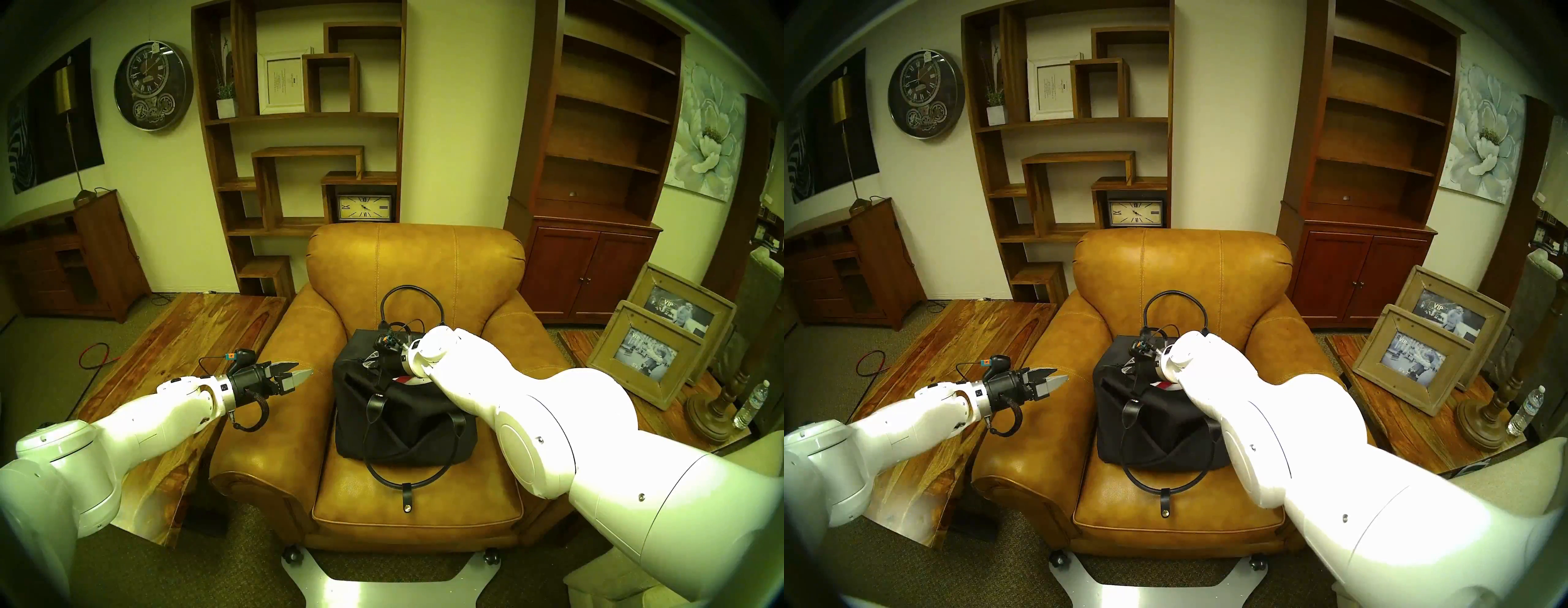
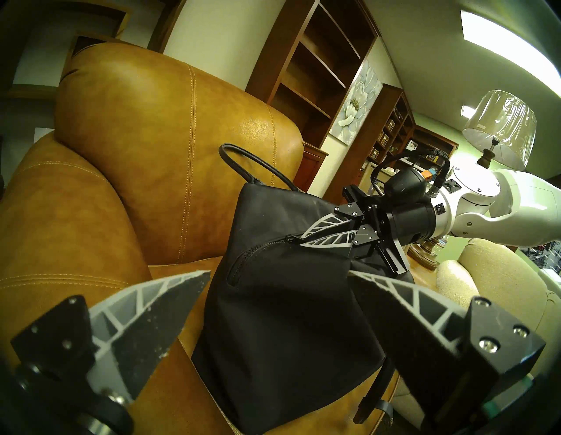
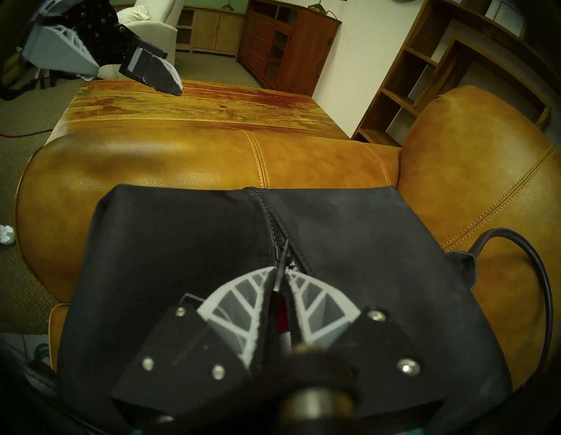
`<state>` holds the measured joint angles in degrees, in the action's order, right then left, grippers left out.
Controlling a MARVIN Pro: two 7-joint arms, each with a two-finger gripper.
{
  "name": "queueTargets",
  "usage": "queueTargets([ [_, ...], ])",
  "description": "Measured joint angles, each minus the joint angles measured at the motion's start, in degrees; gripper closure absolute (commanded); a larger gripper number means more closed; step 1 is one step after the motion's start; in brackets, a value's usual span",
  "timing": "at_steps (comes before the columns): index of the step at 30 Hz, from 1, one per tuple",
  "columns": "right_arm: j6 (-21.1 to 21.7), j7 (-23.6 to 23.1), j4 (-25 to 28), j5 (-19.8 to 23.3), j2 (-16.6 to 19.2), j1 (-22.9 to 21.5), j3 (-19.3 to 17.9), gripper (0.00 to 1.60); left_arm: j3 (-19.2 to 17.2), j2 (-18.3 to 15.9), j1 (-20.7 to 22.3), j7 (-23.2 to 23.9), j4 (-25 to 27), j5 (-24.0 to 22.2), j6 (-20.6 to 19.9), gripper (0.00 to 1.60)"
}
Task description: Close a bag with a zipper
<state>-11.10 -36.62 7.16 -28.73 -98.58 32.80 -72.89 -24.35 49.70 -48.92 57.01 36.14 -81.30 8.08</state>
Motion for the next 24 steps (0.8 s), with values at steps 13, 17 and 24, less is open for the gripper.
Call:
queueTargets([
  [13, 0.0, 0.4, 0.1, -1.9, 0.5, -0.2, 1.4, 1.6, 0.0, -0.3, -0.1, -0.3, 0.5, -0.1, 0.0, 0.0],
  [17, -0.6, 0.8, 0.3, -3.7, 0.8, -0.5, 2.8, 1.6, 0.0, -0.4, -0.2, -0.4, 0.8, -0.1, 0.0, 0.0],
  [24, -1.4, 1.3, 0.4, -5.0, 0.9, -0.7, 3.6, 1.6, 0.0, -0.5, -0.2, -0.6, 1.1, -0.2, 0.0, 0.0],
])
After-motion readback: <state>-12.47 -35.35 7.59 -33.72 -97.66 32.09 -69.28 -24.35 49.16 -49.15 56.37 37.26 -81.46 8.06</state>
